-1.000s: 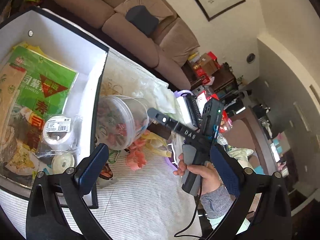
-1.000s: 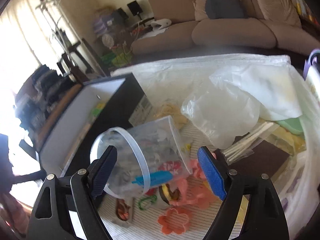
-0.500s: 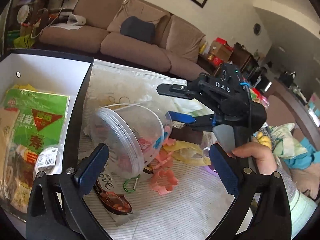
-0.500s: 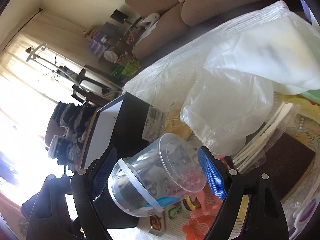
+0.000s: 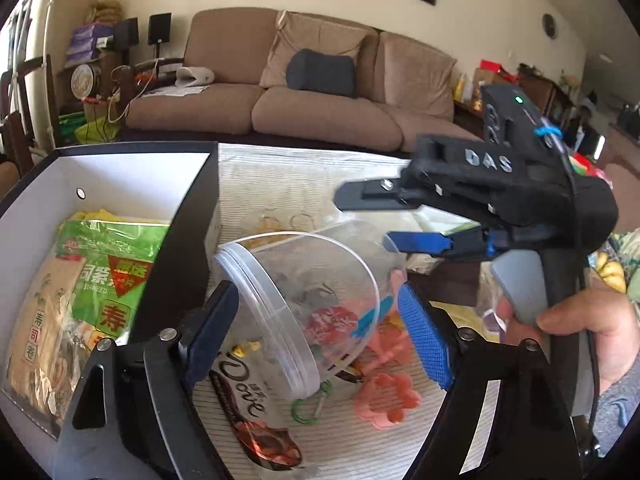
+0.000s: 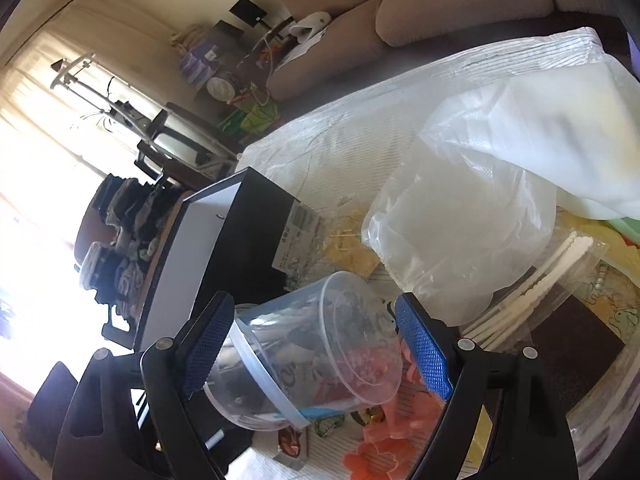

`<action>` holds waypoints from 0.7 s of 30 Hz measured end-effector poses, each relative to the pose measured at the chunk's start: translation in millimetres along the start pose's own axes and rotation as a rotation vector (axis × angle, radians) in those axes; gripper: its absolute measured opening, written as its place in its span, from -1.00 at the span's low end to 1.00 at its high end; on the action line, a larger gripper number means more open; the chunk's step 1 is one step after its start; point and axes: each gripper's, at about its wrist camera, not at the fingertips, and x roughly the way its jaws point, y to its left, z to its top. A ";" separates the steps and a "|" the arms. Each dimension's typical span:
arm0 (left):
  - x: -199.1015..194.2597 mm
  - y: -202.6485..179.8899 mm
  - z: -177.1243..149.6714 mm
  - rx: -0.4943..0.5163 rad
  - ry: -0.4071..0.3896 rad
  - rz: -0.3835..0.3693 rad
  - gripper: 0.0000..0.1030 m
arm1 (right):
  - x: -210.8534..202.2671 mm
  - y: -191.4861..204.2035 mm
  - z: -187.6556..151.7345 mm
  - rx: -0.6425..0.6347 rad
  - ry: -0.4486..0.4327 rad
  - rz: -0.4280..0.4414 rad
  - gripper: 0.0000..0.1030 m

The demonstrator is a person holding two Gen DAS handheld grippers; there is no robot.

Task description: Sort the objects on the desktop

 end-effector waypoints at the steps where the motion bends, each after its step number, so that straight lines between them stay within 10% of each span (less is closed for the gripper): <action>1: 0.4 -4.4 -3.4 0.009 0.000 0.006 0.59 | -0.6 -0.9 0.0 0.006 -0.003 0.011 0.66; 6: 15.0 1.8 -17.3 -0.044 0.052 0.050 0.59 | 6.1 -2.1 -4.6 0.014 0.025 -0.011 0.66; 21: -11.5 29.5 3.3 -0.054 0.149 -0.234 0.57 | -30.9 12.8 -50.7 0.056 0.065 0.057 0.78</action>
